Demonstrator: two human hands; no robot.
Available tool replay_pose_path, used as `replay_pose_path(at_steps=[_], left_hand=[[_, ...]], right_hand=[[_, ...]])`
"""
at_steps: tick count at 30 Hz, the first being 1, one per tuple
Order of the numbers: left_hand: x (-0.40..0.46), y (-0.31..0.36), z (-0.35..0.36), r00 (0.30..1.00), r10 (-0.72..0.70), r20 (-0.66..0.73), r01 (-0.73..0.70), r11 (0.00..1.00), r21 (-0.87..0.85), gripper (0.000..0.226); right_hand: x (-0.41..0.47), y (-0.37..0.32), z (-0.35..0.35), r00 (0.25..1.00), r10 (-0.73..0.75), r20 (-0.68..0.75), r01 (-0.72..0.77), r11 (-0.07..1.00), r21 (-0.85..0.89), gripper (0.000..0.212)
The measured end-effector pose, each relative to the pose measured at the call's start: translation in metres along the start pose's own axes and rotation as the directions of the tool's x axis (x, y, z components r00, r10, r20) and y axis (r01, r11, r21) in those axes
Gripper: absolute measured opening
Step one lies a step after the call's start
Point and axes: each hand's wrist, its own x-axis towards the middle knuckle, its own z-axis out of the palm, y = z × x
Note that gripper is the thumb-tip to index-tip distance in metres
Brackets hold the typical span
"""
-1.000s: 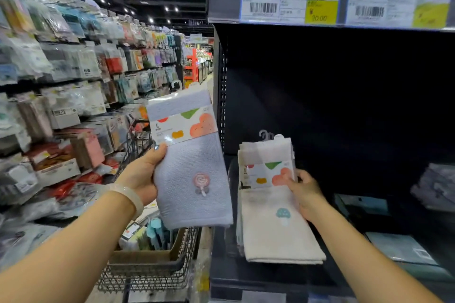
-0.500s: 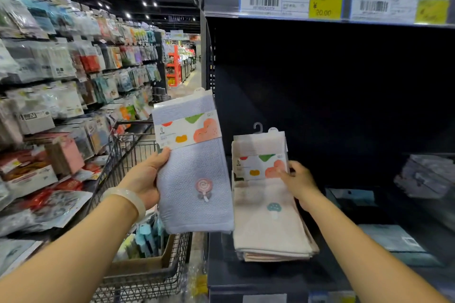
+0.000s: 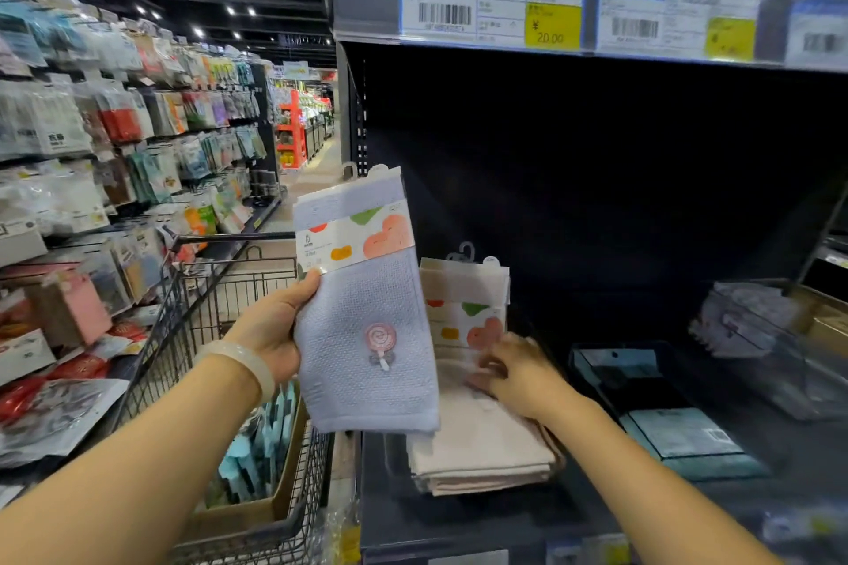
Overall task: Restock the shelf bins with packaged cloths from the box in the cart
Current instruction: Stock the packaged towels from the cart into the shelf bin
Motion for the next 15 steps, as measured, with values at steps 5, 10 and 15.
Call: replay_pose_path(at_steps=[5, 10, 15], left_hand=[[0.004, -0.014, 0.04, 0.995, -0.091, 0.035, 0.09, 0.996, 0.022, 0.023], [0.013, -0.045, 0.072, 0.984, -0.174, -0.045, 0.178, 0.977, 0.113, 0.028], [0.035, -0.079, 0.065, 0.987, -0.021, -0.16, 0.107, 0.828, 0.551, 0.03]], right_hand=[[-0.014, -0.012, -0.024, 0.997, 0.07, -0.021, -0.032, 0.684, 0.729, 0.021], [-0.029, -0.009, -0.037, 0.974, -0.088, 0.21, -0.169, 0.341, 0.925, 0.045], [-0.029, 0.006, -0.025, 0.98, 0.08, 0.184, -0.2, 0.481, 0.854, 0.032]])
